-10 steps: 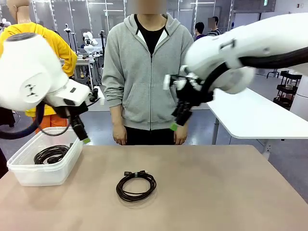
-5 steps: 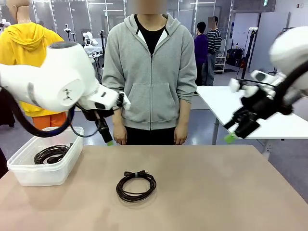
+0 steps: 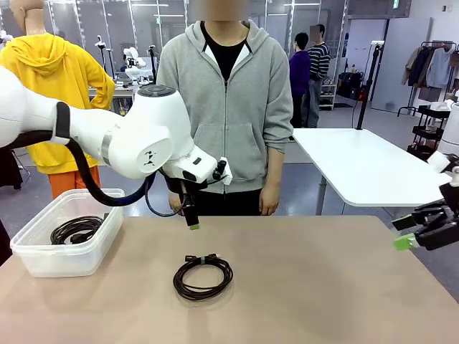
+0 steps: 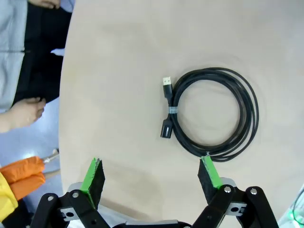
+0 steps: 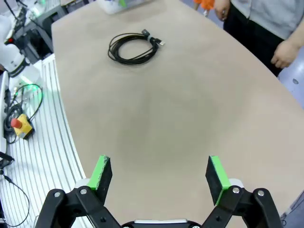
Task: Organize and store the cables.
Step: Place the USB Extension Cable into the Organizing box.
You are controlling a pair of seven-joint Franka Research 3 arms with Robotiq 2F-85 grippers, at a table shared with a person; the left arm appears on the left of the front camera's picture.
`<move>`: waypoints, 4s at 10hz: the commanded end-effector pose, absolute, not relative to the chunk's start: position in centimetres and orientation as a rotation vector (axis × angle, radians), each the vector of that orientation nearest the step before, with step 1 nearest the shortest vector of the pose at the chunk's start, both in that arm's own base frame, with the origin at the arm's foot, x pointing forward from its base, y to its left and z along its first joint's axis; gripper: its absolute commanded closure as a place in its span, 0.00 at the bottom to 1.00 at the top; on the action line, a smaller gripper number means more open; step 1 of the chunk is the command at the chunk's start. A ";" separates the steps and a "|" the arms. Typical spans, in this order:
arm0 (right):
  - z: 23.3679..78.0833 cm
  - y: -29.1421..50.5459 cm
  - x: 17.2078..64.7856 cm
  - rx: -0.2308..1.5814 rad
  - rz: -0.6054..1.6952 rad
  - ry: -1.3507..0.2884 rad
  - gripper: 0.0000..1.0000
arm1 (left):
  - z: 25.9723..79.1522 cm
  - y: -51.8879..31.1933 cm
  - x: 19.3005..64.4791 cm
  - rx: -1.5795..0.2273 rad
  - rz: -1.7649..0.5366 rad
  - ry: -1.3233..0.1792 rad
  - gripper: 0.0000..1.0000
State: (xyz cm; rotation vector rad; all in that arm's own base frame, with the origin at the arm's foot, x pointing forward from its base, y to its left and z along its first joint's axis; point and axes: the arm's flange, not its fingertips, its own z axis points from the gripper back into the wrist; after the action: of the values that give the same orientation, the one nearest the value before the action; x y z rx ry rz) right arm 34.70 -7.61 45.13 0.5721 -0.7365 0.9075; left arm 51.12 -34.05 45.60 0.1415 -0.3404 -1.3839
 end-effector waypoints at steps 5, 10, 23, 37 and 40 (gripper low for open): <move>45.4 -6.8 35.0 0.576 0.928 -0.719 0.00 | 46.1 -33.3 50.7 0.145 -1.344 -0.351 0.00; 45.4 -6.8 35.0 0.576 0.928 -0.719 0.00 | 43.3 -36.2 54.2 0.131 -1.373 -0.257 0.00; 44.6 -22.5 29.7 0.711 0.748 -0.870 0.00 | 35.8 -38.9 57.8 0.092 -1.358 -0.124 0.00; 44.6 -22.9 28.8 0.711 0.741 -0.829 0.00 | 31.6 -37.8 56.9 0.047 -1.493 -0.086 0.00; 44.6 -22.9 28.8 0.711 0.741 -0.829 0.00 | 31.1 -37.3 56.8 0.042 -1.487 -0.064 0.00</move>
State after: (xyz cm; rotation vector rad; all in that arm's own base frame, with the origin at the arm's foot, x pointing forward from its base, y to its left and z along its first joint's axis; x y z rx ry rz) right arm 28.96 -22.87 44.57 0.7122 -0.8287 0.7258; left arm 57.38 -37.71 31.29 0.0717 -0.0575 -1.4793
